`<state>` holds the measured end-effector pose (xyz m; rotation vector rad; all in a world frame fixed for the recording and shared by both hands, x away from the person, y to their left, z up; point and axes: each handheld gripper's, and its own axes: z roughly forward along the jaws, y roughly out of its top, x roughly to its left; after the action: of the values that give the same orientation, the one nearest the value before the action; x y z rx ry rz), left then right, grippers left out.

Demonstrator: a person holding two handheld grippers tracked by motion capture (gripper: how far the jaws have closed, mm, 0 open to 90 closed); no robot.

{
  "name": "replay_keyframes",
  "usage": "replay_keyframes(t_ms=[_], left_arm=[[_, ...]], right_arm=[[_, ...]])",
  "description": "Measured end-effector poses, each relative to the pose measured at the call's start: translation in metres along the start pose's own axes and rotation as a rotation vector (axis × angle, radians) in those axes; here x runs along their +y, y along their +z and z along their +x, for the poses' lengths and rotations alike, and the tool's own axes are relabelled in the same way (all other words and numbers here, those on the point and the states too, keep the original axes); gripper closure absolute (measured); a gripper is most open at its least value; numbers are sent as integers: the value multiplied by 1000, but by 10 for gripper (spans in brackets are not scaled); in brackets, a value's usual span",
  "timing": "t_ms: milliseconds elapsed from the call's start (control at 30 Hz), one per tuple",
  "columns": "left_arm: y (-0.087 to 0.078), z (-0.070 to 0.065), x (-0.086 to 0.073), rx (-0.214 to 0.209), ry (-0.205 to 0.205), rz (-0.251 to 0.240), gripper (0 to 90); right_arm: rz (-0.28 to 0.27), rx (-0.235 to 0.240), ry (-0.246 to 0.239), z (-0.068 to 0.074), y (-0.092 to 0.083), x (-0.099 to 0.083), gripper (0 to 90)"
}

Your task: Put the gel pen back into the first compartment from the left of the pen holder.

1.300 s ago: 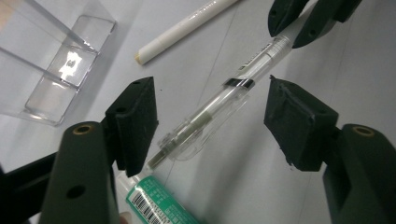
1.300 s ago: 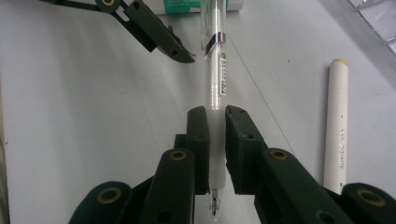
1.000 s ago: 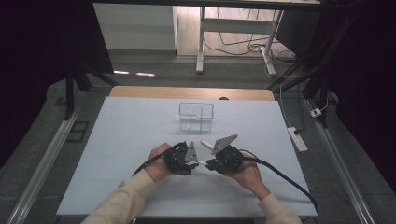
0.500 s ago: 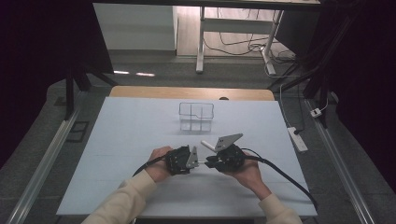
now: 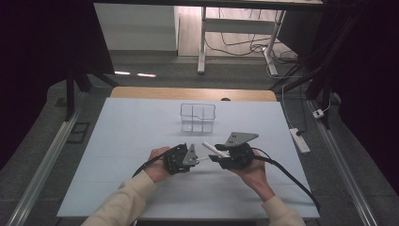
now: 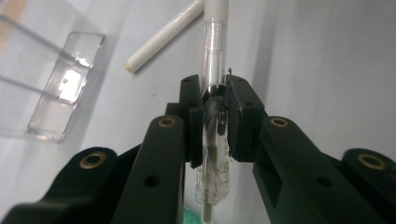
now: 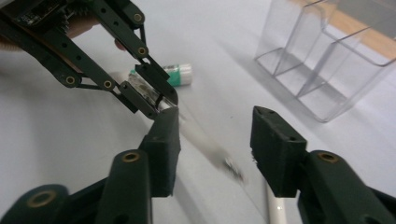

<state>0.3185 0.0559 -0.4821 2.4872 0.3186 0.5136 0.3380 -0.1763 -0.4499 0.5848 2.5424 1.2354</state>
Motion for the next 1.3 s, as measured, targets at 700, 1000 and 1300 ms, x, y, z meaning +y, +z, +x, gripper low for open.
replay_keyframes(t_ms=[700,1000,1300], left_arm=[[-14,29,-22,-28,-220,-144,783],[-15,32,-24,-31,-255,-173,783],[-18,37,-28,-31,-310,-225,783]], right_arm=[[-47,-56,79,-15,-7,-10,409],[-56,-27,98,-14,-3,-11,411],[-43,-38,93,-15,-3,-12,410]])
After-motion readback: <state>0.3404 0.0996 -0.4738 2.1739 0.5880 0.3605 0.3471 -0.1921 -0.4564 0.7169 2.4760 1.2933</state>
